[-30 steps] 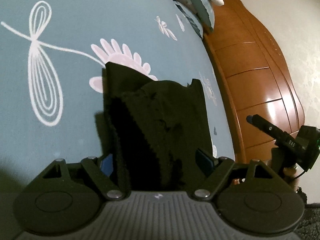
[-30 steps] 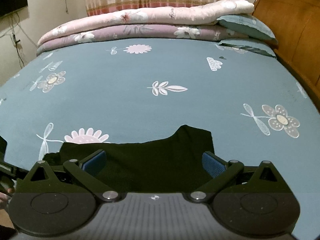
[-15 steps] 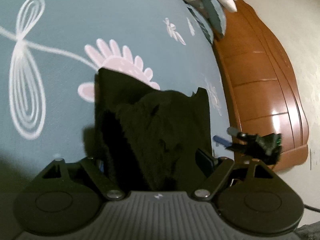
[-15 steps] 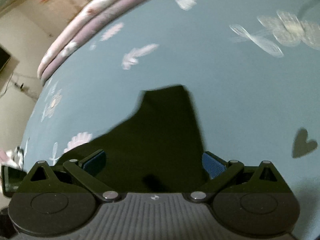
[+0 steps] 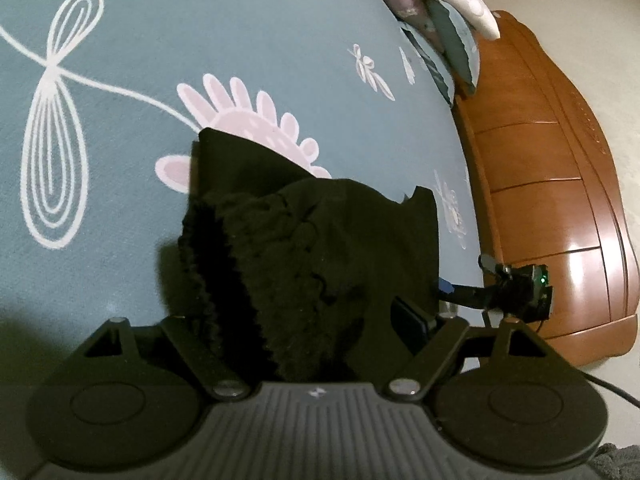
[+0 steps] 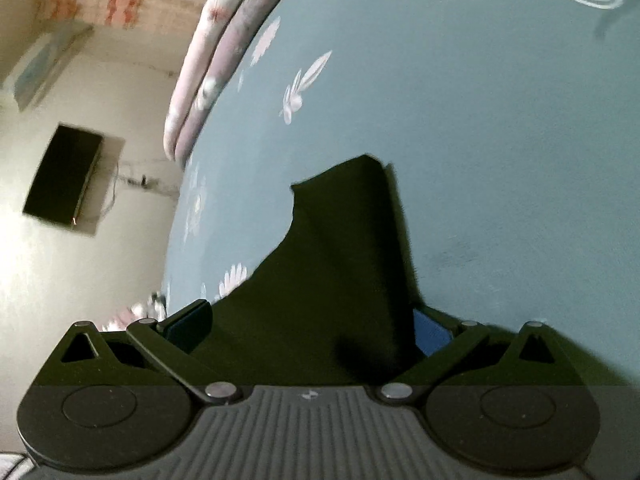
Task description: Fold clothes
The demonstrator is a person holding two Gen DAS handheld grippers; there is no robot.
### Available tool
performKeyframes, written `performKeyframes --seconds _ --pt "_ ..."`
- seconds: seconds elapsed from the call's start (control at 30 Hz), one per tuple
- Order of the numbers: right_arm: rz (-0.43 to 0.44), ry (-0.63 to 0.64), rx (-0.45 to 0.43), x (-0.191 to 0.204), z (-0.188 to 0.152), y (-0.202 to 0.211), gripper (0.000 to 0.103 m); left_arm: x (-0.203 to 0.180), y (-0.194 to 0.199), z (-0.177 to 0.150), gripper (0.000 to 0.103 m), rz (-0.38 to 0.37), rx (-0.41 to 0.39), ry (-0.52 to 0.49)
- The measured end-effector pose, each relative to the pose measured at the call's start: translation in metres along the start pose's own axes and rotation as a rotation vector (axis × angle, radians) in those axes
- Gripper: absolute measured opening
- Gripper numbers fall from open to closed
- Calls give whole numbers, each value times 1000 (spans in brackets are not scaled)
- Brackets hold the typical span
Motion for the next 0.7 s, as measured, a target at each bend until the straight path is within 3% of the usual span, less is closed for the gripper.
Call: performKeyframes --seconds 0.13,0.2,0.33,0.4,0.47,0.6,0.7 --pt "16 -19 158 5 -38 -11 103 1 1 0 82 1 -2 -8" --pt "9 42 186 10 -50 -16 103 3 0 1 82 -14 6 -5" --pt "43 35 135 10 -34 -31 103 5 -3 7 81 -38 33 7" --pt "58 23 122 10 -28 -36 103 5 -2 6 72 -4 29 -19" --pt "55 17 118 11 -30 -37 103 8 0 4 50 19 19 -40" --pt "34 21 97 14 -34 -37 103 27 1 4 48 -51 21 3" --pt "8 -15 73 9 -33 -37 103 26 1 5 48 -73 24 -44"
Point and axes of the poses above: each gripper's, at about its wrist camera, not at the fingertips, and y roughly against the way its jaws point, x to its left, z to its top, the point moved 7 cm from there along -y, roughly the way its jaws point, and after that the axes turned 14 degrees about z, right-handed, at the moved point
